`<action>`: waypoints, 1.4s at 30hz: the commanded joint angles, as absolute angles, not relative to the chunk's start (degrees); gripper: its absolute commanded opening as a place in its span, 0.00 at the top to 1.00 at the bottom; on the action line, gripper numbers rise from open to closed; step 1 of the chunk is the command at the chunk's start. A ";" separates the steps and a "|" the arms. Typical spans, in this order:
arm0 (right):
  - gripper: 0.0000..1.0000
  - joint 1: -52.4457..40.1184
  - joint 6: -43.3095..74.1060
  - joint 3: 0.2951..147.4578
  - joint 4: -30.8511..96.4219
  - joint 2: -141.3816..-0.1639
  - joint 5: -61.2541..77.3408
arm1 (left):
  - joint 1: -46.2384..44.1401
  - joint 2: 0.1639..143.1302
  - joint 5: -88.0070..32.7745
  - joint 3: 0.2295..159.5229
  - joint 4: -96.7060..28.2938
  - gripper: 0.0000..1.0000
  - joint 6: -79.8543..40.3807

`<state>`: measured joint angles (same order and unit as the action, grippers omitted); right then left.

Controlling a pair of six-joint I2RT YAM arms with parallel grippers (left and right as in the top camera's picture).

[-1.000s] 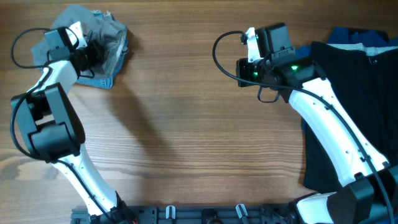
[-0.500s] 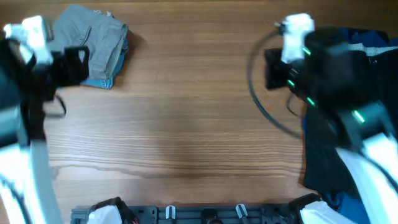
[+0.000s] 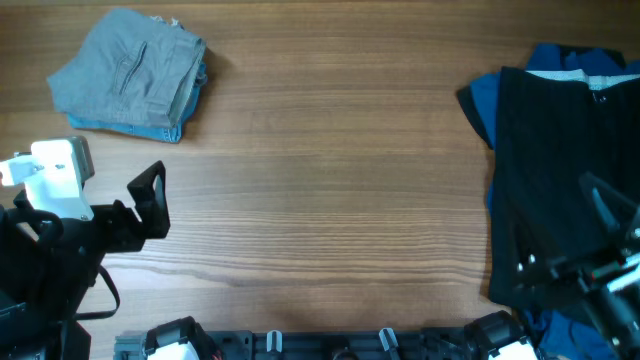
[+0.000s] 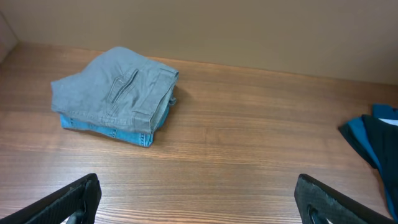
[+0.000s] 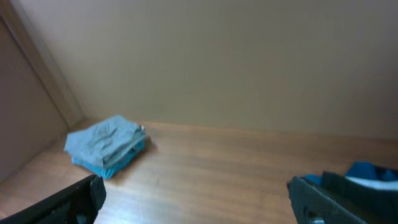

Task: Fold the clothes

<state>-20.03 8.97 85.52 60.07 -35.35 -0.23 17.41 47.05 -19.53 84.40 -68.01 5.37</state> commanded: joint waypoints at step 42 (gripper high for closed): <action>0.00 -4.36 4.93 0.25 -2.37 -0.14 -2.02 | 17.47 47.20 -18.98 83.90 -68.03 0.00 6.44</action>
<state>-4.49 3.11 1.41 -1.37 -0.78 -3.03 17.41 47.09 -19.31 84.27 -68.16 5.37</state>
